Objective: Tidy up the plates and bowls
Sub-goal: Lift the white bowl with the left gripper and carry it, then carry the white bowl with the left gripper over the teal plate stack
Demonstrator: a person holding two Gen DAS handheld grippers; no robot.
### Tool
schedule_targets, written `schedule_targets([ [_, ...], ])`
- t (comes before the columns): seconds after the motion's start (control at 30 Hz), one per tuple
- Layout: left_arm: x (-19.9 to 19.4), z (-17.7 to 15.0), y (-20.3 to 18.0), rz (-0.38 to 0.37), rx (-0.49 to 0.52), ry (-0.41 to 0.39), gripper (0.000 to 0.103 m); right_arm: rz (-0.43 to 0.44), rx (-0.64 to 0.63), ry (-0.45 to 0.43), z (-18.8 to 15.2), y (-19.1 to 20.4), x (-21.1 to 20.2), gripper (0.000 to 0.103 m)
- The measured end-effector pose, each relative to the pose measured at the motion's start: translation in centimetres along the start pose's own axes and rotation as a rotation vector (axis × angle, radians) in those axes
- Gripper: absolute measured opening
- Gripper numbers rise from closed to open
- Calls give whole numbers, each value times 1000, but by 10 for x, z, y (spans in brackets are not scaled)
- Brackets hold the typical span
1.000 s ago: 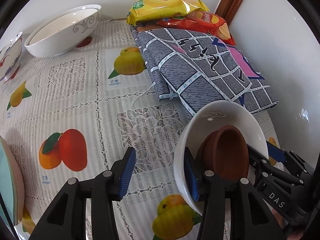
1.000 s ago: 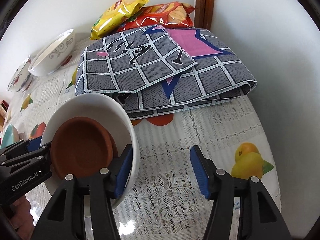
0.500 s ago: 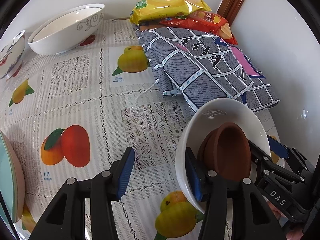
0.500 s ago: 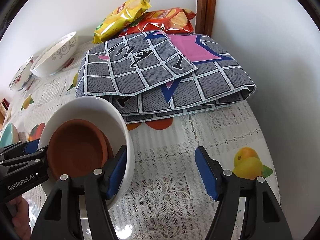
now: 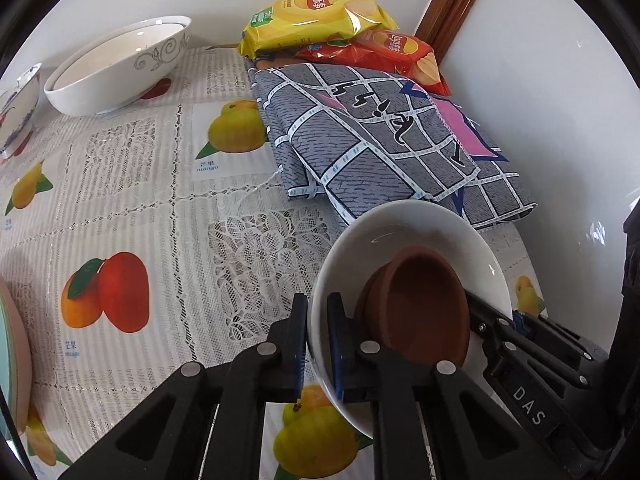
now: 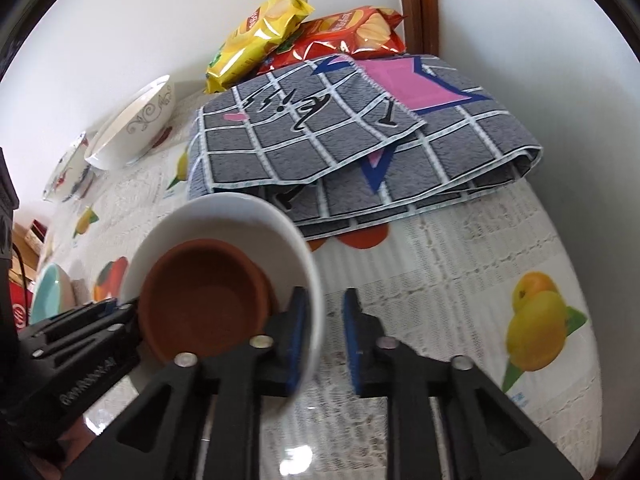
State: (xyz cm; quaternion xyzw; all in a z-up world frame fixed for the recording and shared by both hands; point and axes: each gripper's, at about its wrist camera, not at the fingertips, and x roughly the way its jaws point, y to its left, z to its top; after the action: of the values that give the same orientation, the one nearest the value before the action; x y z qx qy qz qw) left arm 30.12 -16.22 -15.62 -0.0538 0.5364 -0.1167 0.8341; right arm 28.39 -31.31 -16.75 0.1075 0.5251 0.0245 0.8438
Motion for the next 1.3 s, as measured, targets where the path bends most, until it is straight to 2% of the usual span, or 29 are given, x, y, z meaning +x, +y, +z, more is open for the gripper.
schedule_targets([
  [0.1, 0, 0, 2, -9, -18, 4, 10, -30, -18, -15, -1, 7, -1, 10],
  [0.37, -5, -8, 2, 2, -20, 14, 10, -17, 36, 2, -5, 4, -5, 10],
  [0.63, -18, -18, 9, -7, -36, 12, 10, -30, 30, -1, -17, 12, -17, 9],
  [1.3, -76, -21, 24, -11, -44, -67, 10, -17, 9, -78, -22, 45, -65, 9],
])
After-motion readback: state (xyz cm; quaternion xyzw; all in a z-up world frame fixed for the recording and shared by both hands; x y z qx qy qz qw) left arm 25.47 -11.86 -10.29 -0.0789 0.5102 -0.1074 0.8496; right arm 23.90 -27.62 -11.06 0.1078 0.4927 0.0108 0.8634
